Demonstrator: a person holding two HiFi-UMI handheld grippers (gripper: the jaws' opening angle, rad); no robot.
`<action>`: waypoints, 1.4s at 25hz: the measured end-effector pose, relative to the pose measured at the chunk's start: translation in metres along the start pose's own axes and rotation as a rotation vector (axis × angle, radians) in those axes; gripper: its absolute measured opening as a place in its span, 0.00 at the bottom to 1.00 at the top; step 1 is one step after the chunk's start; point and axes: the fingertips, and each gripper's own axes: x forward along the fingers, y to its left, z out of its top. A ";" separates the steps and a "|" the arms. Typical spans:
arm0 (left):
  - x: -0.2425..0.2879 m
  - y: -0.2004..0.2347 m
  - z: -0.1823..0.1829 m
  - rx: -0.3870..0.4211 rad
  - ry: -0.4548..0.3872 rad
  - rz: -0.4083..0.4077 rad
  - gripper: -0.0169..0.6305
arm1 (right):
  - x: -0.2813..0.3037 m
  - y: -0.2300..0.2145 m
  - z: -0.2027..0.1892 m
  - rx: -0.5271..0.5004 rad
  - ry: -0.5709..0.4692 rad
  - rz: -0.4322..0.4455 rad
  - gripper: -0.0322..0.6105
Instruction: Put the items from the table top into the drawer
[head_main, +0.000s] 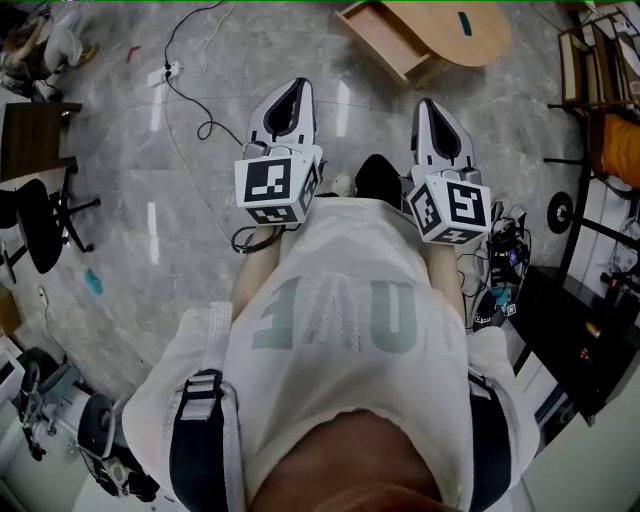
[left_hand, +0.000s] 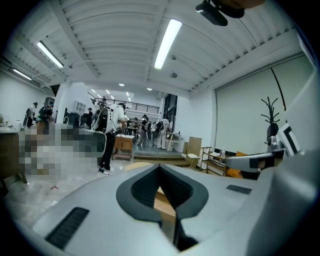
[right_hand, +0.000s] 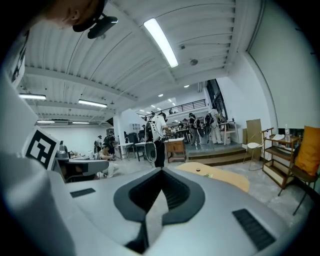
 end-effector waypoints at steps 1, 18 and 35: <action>0.003 0.008 0.000 -0.008 0.004 0.009 0.04 | 0.004 0.001 0.001 0.003 0.007 -0.003 0.05; 0.148 0.042 0.032 0.006 -0.037 0.068 0.04 | 0.175 -0.053 0.018 -0.075 0.034 0.103 0.05; 0.395 0.079 0.116 -0.019 -0.038 0.106 0.04 | 0.402 -0.134 0.118 -0.198 0.047 0.253 0.05</action>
